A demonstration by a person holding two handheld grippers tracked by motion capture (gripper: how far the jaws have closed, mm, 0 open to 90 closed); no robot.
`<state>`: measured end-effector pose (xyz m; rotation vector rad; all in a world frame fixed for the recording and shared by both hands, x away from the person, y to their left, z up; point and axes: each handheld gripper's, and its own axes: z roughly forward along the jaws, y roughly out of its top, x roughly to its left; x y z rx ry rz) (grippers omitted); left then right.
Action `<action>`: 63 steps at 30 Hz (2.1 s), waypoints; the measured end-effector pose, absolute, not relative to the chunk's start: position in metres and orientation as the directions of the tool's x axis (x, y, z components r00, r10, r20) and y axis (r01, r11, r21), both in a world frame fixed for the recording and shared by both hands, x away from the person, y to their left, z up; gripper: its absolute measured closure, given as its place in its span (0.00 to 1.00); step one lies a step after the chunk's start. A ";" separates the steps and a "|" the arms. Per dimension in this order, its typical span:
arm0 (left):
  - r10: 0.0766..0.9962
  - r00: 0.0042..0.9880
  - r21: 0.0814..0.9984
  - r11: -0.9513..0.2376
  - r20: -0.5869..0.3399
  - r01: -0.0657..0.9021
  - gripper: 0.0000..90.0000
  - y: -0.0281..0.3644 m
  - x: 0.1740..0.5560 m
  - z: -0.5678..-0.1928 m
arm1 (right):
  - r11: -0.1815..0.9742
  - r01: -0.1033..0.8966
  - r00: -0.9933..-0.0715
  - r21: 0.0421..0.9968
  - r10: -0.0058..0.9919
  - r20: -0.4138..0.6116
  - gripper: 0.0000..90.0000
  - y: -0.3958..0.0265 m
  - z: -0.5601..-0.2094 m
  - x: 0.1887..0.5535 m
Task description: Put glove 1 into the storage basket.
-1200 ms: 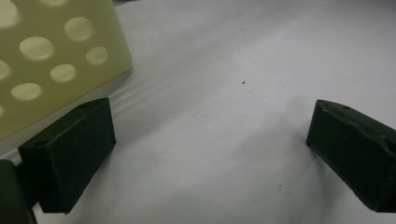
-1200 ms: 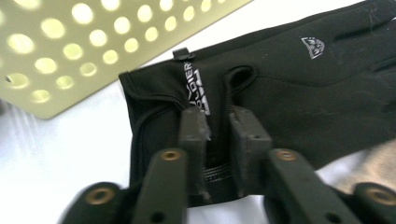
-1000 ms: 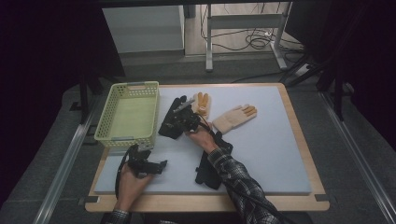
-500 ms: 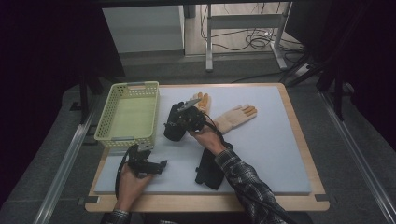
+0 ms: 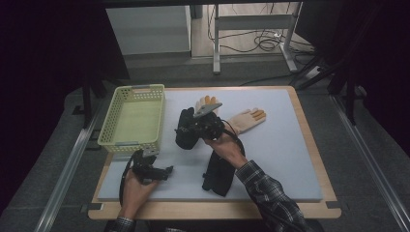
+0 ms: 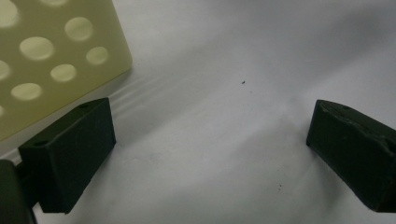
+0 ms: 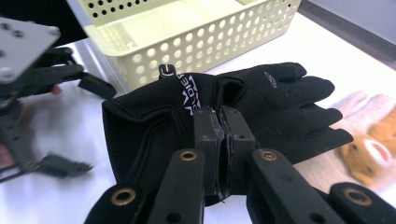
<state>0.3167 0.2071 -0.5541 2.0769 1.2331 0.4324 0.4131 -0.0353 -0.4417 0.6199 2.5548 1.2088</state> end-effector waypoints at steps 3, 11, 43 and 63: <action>0.867 0.494 0.697 -0.320 -0.057 0.642 0.02 0.207 0.317 -0.554 | 0.566 0.258 -0.878 0.783 0.476 -0.055 0.95 -0.046 -0.433 0.400; 0.867 0.495 0.695 -0.321 -0.057 0.643 0.02 0.207 0.317 -0.554 | 0.569 0.247 -0.869 0.784 0.488 -0.080 0.95 -0.068 -0.423 0.378; 0.867 0.494 0.695 -0.322 -0.056 0.643 0.02 0.207 0.317 -0.554 | 0.554 0.369 -0.818 0.746 0.575 -0.023 0.72 -0.147 -0.467 0.329; 0.868 0.493 0.695 -0.321 -0.056 0.643 0.02 0.207 0.317 -0.554 | 0.647 0.342 -0.800 0.682 0.581 -0.150 0.99 -0.116 -0.517 0.366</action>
